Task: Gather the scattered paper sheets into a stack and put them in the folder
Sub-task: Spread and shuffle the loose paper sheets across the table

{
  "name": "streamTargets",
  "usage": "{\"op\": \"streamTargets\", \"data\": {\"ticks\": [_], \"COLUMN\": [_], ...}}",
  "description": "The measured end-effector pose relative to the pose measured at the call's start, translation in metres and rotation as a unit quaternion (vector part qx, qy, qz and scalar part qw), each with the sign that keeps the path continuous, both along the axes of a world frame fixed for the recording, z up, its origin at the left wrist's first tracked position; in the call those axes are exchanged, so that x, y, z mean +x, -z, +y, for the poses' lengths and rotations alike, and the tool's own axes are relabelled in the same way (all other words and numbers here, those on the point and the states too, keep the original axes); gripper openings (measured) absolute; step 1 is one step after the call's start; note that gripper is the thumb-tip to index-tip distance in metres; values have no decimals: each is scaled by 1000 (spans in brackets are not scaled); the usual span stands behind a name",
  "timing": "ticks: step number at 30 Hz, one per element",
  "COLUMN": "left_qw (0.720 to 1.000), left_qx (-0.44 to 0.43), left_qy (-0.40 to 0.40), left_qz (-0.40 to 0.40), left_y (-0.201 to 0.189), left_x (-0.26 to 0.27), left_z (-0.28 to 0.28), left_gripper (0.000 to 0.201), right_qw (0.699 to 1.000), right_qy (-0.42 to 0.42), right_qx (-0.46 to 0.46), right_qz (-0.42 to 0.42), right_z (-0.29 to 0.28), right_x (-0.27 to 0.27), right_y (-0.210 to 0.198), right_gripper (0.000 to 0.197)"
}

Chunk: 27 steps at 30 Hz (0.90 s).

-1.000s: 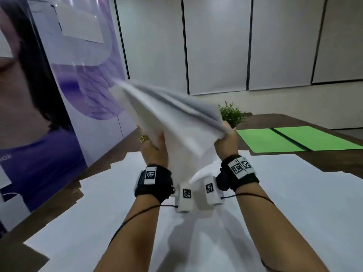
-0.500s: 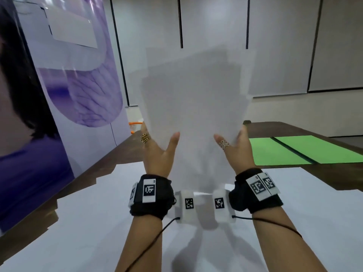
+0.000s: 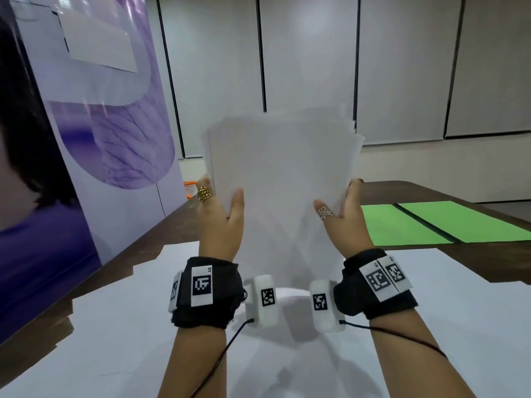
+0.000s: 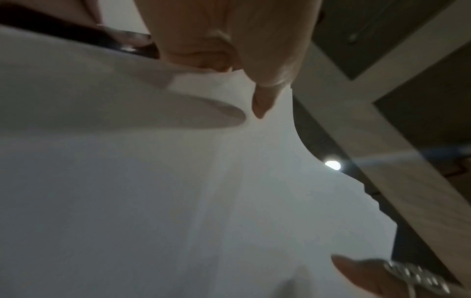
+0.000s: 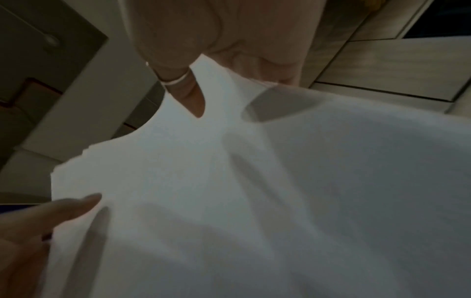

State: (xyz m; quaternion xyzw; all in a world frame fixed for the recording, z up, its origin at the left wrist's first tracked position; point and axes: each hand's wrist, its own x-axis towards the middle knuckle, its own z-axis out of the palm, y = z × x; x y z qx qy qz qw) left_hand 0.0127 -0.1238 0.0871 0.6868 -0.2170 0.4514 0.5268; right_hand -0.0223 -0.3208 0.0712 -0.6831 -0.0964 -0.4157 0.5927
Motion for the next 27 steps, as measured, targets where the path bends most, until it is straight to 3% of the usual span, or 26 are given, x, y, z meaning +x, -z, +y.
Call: {"op": "streamTargets", "data": {"ticks": [2, 4, 8, 13, 16, 19, 23, 27], "left_qw": [999, 997, 982, 986, 984, 985, 988, 975], "left_qx": [0, -2, -41, -85, -99, -83, -55, -35], "left_qy": [0, 17, 63, 84, 109, 90, 71, 70], "left_qz": [36, 79, 174, 113, 104, 123, 127, 208], "left_y": [19, 47, 80, 63, 54, 59, 83, 104], "left_x": [10, 25, 42, 37, 36, 35, 37, 49], "left_z": [4, 10, 14, -1, -7, -10, -15, -9], "left_gripper": [37, 37, 27, 18, 28, 41, 45, 43], "right_qw": [999, 994, 990, 995, 995, 992, 988, 973], "right_qy": [4, 15, 6, -19, -10, -11, 2, -11], "right_qx": [37, 85, 87, 84, 88, 96, 63, 53], "right_qz": [35, 68, 114, 47, 44, 77, 142, 226], "right_z": [-1, -2, 3, 13, 15, 13, 17, 7], "right_x": [10, 19, 23, 23, 20, 21, 28, 35], "right_y": [15, 33, 53, 36, 30, 39, 57, 74], "right_gripper": [48, 39, 21, 21, 33, 41, 43, 44]}}
